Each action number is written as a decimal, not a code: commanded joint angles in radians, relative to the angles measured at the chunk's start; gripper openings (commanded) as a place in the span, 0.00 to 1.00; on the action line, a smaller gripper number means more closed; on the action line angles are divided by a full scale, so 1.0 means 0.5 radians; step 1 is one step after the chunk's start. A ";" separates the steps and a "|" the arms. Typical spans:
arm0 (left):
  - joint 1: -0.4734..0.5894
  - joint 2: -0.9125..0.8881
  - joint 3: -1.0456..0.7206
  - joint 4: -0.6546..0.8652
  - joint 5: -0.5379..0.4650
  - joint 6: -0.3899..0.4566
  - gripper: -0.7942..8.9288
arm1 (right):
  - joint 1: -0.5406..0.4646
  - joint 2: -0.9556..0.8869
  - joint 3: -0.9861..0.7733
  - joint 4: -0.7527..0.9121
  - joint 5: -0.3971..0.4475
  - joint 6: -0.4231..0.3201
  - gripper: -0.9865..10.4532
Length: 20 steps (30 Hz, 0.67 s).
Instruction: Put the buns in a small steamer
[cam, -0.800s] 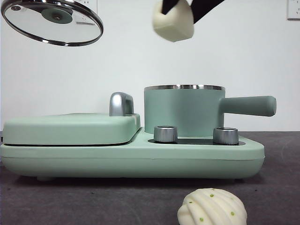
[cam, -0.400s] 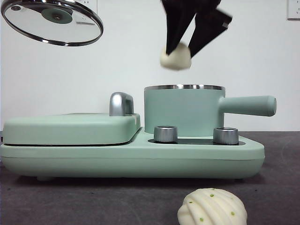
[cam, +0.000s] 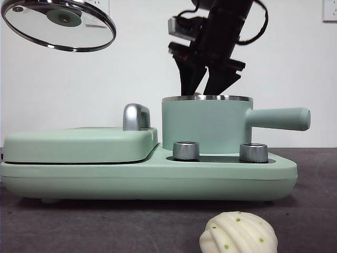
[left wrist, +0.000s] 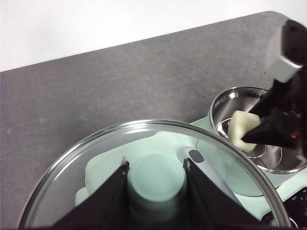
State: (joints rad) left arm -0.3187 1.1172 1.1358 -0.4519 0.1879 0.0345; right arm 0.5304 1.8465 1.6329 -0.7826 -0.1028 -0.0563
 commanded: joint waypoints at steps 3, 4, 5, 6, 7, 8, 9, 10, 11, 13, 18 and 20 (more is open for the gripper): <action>-0.004 0.003 0.039 0.067 0.005 0.029 0.09 | -0.008 0.116 0.052 0.101 -0.003 -0.029 0.29; -0.004 0.003 0.039 0.067 0.005 0.034 0.09 | -0.008 0.127 0.052 0.100 -0.003 -0.029 0.29; -0.004 0.003 0.039 0.067 0.005 0.036 0.09 | -0.008 0.138 0.052 0.098 -0.003 -0.029 0.29; -0.004 0.003 0.039 0.068 0.005 0.037 0.09 | -0.009 0.143 0.052 0.091 -0.004 -0.029 0.30; -0.004 0.003 0.039 0.069 0.005 0.043 0.09 | -0.009 0.149 0.052 0.084 -0.004 -0.029 0.31; -0.004 0.003 0.039 0.069 0.005 0.051 0.09 | -0.009 0.149 0.052 0.084 -0.004 -0.029 0.35; -0.004 0.003 0.039 0.068 0.005 0.051 0.09 | -0.008 0.149 0.052 0.098 -0.004 -0.029 0.41; -0.004 0.003 0.039 0.068 0.005 0.051 0.09 | -0.005 0.146 0.053 0.114 -0.004 -0.029 0.45; -0.004 0.003 0.039 0.068 0.005 0.051 0.09 | -0.005 0.135 0.062 0.115 -0.003 -0.029 0.47; -0.004 0.003 0.039 0.068 0.005 0.051 0.09 | -0.006 0.086 0.088 0.101 -0.002 -0.030 0.47; -0.004 0.003 0.039 0.069 0.005 0.051 0.09 | 0.013 -0.220 0.098 -0.100 -0.003 0.000 0.46; -0.004 0.003 0.039 0.069 0.005 0.052 0.09 | 0.040 -0.336 0.050 -0.140 -0.006 -0.001 0.46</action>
State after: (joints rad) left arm -0.3187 1.1172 1.1358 -0.4480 0.1879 0.0452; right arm 0.5400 1.6501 1.6535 -0.8494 -0.1036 -0.0563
